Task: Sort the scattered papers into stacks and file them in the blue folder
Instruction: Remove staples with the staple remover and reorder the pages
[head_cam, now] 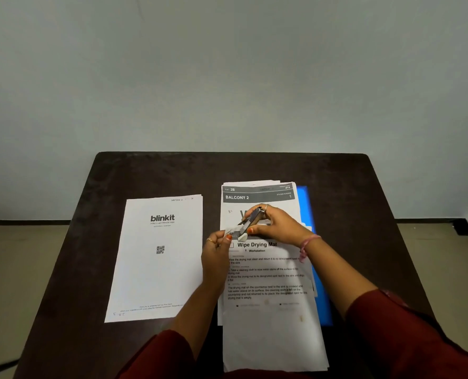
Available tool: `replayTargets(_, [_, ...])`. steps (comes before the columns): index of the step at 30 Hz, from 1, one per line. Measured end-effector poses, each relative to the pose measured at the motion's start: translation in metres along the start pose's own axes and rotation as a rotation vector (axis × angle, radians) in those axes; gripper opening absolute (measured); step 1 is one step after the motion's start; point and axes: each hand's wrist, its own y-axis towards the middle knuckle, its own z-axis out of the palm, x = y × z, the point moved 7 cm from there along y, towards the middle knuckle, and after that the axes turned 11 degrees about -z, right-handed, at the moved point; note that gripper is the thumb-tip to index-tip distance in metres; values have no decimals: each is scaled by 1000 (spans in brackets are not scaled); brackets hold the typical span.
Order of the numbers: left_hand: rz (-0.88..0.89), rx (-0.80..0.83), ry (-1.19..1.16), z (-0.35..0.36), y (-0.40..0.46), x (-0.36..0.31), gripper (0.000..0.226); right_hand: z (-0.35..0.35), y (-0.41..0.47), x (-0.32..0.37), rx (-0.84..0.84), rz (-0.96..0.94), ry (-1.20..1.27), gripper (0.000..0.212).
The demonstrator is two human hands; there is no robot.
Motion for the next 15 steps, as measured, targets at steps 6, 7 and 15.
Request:
replayTargets(6, [-14, 19, -32, -1, -2, -2, 14, 8, 14, 1, 143, 87, 133, 35])
replayTargets(7, [-18, 25, -42, -1, -2, -2, 14, 8, 16, 3, 152, 86, 151, 35])
replayTargets(15, [-57, 58, -111, -1, -4, -2, 16, 10, 22, 11, 232, 93, 90, 27])
